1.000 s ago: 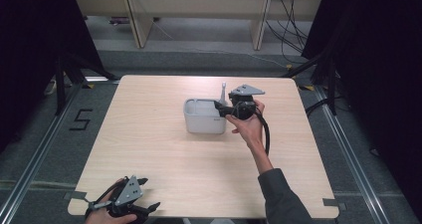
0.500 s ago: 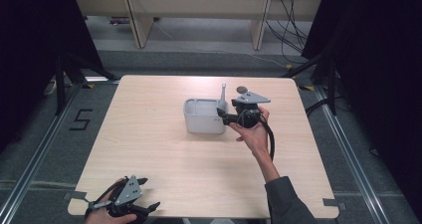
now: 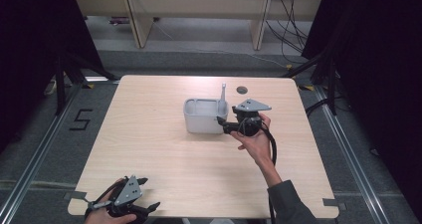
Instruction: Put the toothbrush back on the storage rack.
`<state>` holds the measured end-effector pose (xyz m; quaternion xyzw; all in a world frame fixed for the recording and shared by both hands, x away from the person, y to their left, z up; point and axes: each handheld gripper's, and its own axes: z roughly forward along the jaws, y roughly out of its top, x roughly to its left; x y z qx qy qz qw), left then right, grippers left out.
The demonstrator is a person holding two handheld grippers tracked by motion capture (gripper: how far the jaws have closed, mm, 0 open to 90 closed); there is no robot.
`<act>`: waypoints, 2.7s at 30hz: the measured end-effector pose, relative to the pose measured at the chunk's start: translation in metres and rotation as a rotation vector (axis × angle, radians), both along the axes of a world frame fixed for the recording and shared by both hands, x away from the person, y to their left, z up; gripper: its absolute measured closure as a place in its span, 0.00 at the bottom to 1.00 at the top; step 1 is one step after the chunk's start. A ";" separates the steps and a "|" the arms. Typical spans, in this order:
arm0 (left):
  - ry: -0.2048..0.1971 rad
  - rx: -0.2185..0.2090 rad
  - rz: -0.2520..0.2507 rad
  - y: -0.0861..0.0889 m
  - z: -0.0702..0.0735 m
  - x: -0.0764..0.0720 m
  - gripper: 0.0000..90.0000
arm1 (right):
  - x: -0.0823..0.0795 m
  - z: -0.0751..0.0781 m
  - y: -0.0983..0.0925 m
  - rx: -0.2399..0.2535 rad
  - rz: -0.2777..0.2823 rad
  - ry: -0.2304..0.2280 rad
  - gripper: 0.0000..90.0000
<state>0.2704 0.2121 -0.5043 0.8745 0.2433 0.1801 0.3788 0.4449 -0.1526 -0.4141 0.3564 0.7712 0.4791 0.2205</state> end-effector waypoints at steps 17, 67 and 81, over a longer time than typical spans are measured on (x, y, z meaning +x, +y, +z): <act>0.000 -0.013 0.006 -0.001 -0.001 0.000 0.16 | -0.017 -0.010 0.000 0.002 0.000 0.051 0.31; 0.013 -0.001 0.001 -0.001 0.000 0.000 0.17 | -0.056 -0.024 -0.007 0.045 0.008 0.078 0.19; 0.011 0.002 0.002 -0.001 0.000 0.000 0.17 | -0.070 -0.042 -0.013 0.102 0.020 0.150 0.18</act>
